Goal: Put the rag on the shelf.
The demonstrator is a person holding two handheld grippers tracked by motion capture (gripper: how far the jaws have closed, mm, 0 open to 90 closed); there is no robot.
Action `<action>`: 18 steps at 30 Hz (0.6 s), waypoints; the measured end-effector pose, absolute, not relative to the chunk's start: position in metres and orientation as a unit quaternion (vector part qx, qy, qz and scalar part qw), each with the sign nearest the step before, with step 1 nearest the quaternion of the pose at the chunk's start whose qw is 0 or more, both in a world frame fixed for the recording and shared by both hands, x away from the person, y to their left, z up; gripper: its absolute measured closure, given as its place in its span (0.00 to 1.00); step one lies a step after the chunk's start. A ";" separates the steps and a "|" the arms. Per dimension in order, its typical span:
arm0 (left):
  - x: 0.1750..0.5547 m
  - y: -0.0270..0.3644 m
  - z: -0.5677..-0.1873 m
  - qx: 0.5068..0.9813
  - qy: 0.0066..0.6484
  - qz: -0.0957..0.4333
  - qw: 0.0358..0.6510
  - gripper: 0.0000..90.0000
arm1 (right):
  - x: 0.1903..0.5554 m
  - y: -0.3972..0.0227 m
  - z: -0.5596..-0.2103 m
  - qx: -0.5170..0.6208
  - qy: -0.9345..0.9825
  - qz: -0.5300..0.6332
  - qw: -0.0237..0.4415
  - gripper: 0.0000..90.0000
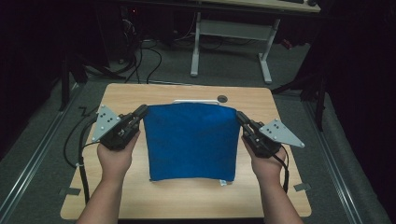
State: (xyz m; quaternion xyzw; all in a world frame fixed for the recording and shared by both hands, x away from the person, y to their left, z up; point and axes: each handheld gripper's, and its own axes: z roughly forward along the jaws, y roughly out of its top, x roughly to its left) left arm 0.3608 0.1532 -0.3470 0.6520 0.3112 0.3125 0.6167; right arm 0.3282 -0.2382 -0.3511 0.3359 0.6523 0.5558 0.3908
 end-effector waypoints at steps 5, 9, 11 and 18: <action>0.363 0.151 -0.332 0.644 0.304 0.320 0.624 0.98 | 0.328 -0.238 -0.339 0.327 0.645 0.563 0.401 0.99; 0.367 0.149 -0.323 0.644 0.300 0.325 0.624 0.98 | 0.329 -0.238 -0.327 0.321 0.639 0.567 0.408 0.99; 0.370 0.149 -0.320 0.645 0.299 0.326 0.623 0.98 | 0.330 -0.239 -0.321 0.319 0.635 0.570 0.411 0.99; 0.383 0.150 -0.315 0.651 0.305 0.326 0.614 0.98 | 0.338 -0.241 -0.310 0.322 0.628 0.575 0.414 0.99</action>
